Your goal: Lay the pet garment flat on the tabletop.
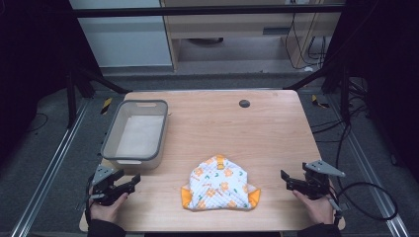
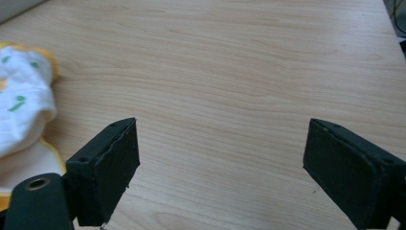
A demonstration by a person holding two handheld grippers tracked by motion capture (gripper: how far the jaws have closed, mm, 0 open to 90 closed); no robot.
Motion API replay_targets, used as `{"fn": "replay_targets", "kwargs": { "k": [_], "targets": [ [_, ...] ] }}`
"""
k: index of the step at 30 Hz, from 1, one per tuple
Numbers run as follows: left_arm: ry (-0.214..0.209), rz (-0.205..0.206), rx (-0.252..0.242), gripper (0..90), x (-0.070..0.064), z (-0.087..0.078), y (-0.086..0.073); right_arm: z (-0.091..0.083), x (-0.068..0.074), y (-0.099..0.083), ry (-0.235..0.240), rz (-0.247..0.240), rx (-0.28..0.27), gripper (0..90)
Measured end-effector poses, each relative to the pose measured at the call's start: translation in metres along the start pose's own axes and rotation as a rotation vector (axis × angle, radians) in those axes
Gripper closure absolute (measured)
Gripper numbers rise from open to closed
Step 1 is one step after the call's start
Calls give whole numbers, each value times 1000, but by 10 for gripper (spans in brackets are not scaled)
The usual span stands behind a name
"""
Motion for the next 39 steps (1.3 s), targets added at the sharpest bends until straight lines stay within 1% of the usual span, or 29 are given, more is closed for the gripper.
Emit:
{"fn": "replay_targets", "kwargs": {
  "k": [3,4,5,6,8,9,12,15,17,19,21,22,23,24,27,29,30,32,33,35,39],
  "targets": [
    [-27,1,-2,317,-5,-2,1,-2,5,2,18,-8,-12,148],
    [-27,1,-2,334,-5,-2,1,-2,5,2,18,-8,-12,148],
    [-41,11,5,337,-9,-4,1,-3,7,3,24,-18,-19,183],
    [-41,11,5,338,-9,-4,1,-3,7,3,24,-18,-19,183],
    [-31,19,20,351,-12,-5,0,-3,10,4,39,-17,-20,201],
    [-34,23,20,370,-14,-6,1,-4,12,4,45,-19,-25,218],
    [-28,25,7,377,-15,-9,3,-4,13,8,52,-38,-33,238],
    [-33,23,5,381,-17,-9,5,-5,13,11,60,-35,-45,254],
    [-38,26,5,381,-18,-10,6,-5,12,13,61,-39,-39,261],
    [-49,37,-5,380,-20,-12,9,-5,12,16,65,-44,-40,270],
    [-63,34,-12,378,-21,-13,11,-5,13,18,87,-39,-38,277],
    [-63,34,-12,378,-21,-13,11,-5,13,18,87,-39,-38,277],
    [-69,35,-11,377,-23,-14,14,-5,14,22,87,-63,-32,279],
    [-69,35,-11,377,-23,-14,14,-5,14,24,88,-67,-30,283],
    [-82,54,-21,377,-28,-14,22,-5,15,31,101,-68,-37,289],
    [-85,57,-26,377,-30,-14,24,-5,15,34,101,-74,-42,289],
    [-93,53,-29,376,-32,-13,27,-5,16,39,110,-73,-46,292],
    [-98,51,-32,374,-33,-12,27,-4,17,42,116,-76,-46,292],
    [-106,56,-31,374,-37,-11,29,-3,20,47,124,-82,-49,291],
    [-109,57,-33,373,-39,-11,30,-2,22,49,131,-83,-48,291],
    [-126,71,-42,373,-47,-8,37,4,31,61,156,-111,-53,291]
  ]
}}
Point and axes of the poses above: each handheld gripper's, and its own axes: z roughly forward along the jaws, y roughly out of its top, x roughly to its left, the point moved 1 cm from there along z, roughly forward along the jaws, and after that the axes turned 7 degrees about -z, right-handed, at the moved point
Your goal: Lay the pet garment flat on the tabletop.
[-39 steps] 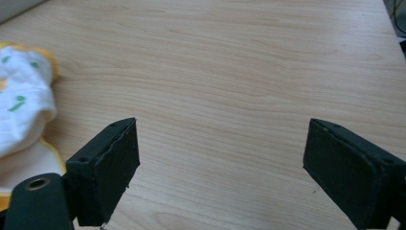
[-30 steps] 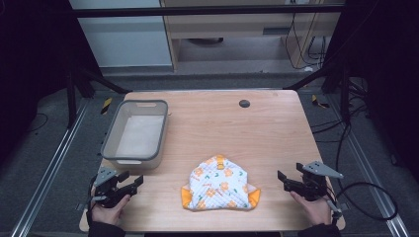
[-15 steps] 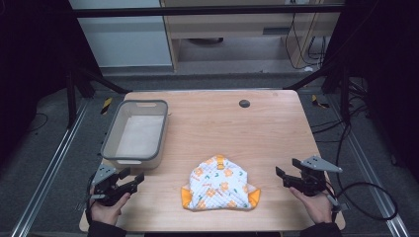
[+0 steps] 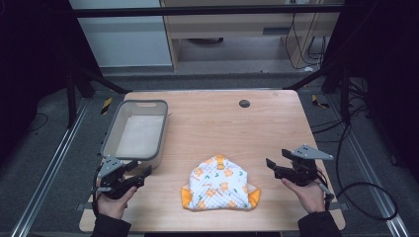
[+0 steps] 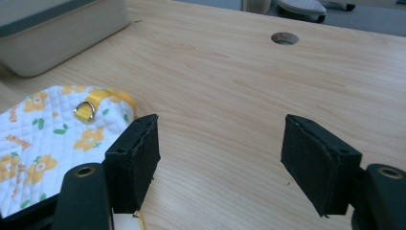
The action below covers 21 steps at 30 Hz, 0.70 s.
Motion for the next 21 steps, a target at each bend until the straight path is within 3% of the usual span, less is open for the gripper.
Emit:
{"fn": "replay_targets", "kwargs": {
  "k": [10,21],
  "targets": [
    [-54,49,-8,375,-26,14,14,15,14,17,39,-49,-2,312],
    [-89,108,31,374,-53,42,21,37,28,33,84,-76,11,387]
  ]
}}
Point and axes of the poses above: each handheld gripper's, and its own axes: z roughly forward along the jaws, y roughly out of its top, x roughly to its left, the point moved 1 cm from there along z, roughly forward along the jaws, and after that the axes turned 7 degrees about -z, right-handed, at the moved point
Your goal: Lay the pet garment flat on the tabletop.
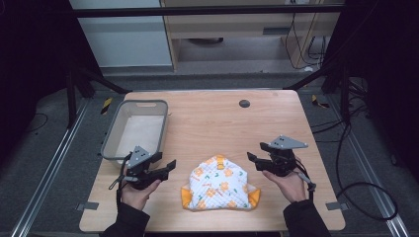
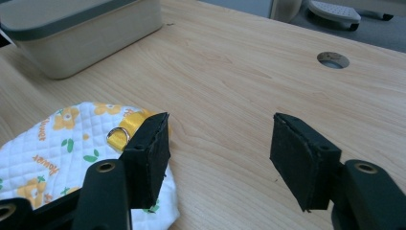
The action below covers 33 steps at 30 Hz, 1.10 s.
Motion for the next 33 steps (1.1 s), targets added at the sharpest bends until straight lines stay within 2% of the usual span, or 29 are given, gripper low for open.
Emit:
{"fn": "replay_targets", "kwargs": {
  "k": [11,23,29,33],
  "targets": [
    [-25,10,34,378,-7,22,0,14,6,-1,34,-9,24,432],
    [-60,52,105,399,-21,52,-7,26,10,-16,76,-9,73,464],
    [-69,64,126,409,-24,59,-10,29,12,-20,88,-5,86,479],
    [-72,82,155,419,-25,65,-16,33,14,-23,96,-25,109,488]
  ]
}}
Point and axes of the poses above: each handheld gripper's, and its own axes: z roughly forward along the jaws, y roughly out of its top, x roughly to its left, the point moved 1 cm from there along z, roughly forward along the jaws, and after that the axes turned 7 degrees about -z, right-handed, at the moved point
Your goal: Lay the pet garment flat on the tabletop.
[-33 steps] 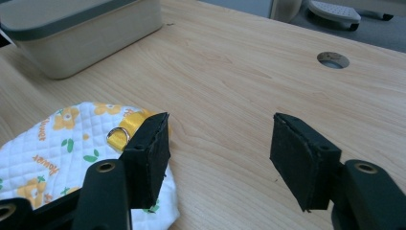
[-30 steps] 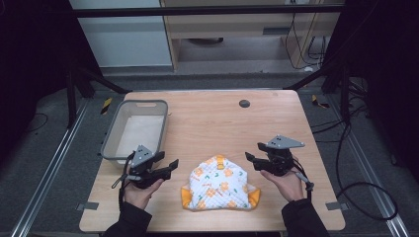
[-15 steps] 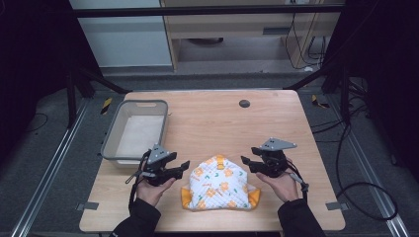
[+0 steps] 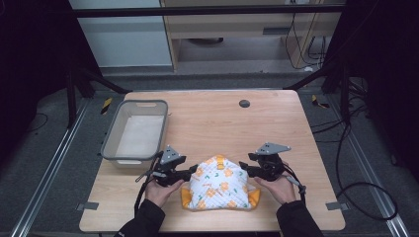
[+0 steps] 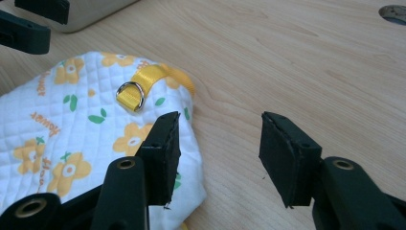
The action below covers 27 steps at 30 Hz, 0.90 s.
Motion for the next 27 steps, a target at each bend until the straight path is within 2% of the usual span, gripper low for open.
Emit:
{"fn": "replay_targets", "kwargs": {
  "k": [8,14,18,22,23,24,27],
  "targets": [
    [-10,22,67,436,-2,14,-8,11,1,-6,19,-8,44,520],
    [-27,32,95,471,-5,20,-10,19,3,-9,47,-12,68,538],
    [-48,18,113,541,-5,21,-11,24,5,-11,73,-8,82,573],
    [-61,13,126,639,-6,22,-12,28,8,-12,102,-18,98,635],
    [-64,13,131,687,-6,23,-12,29,10,-12,114,-19,108,666],
    [-65,16,135,687,-6,23,-12,29,10,-12,114,-19,108,666],
    [-75,3,134,775,-5,22,-12,31,11,-12,123,-22,118,727]
  ]
}}
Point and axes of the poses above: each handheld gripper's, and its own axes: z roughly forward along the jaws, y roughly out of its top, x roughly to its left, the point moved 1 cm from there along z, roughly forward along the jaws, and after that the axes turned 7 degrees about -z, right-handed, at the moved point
